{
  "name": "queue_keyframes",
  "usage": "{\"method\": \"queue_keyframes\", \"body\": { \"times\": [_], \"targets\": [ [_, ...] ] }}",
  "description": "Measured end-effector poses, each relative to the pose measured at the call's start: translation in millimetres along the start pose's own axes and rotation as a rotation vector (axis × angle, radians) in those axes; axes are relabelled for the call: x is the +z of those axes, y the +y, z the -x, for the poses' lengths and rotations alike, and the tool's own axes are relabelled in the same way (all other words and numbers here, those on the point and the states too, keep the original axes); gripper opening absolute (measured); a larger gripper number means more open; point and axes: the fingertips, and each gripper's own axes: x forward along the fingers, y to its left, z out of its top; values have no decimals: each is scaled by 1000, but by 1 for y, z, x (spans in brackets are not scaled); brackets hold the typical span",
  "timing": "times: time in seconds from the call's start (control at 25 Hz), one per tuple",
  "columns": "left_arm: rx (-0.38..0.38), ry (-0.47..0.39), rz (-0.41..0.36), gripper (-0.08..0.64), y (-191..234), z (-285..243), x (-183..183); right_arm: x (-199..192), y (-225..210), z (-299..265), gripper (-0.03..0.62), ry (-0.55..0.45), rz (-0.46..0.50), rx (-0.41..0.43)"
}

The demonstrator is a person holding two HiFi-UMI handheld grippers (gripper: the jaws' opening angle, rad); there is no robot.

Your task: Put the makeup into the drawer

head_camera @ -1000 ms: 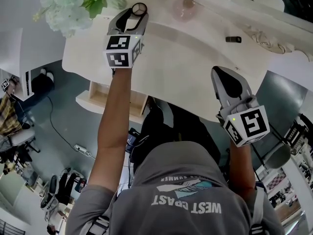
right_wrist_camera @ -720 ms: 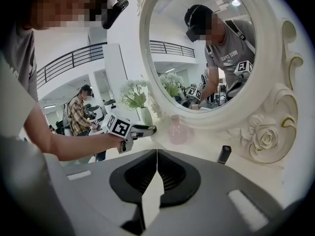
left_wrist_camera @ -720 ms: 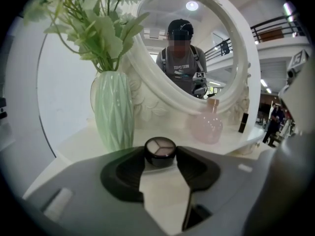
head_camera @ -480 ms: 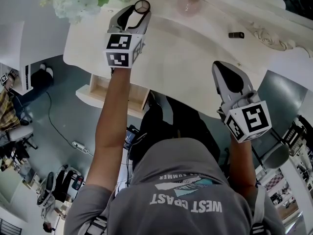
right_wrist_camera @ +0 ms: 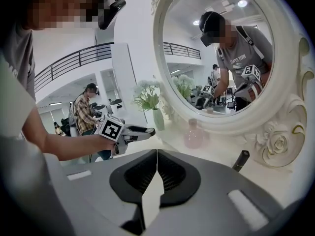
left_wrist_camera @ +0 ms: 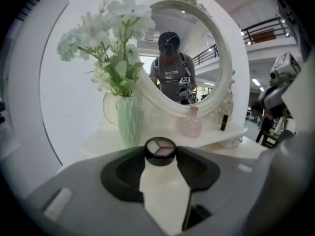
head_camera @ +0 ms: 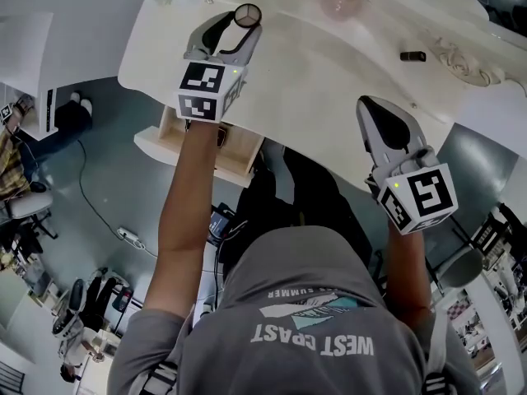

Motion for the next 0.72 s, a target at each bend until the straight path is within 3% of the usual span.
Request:
{"method": "queue_keyframes", "body": {
  "times": [0.72],
  "targets": [
    [-18, 45, -13, 201, 0, 92, -59, -4, 68, -10, 6, -20, 44, 71]
  ]
}}
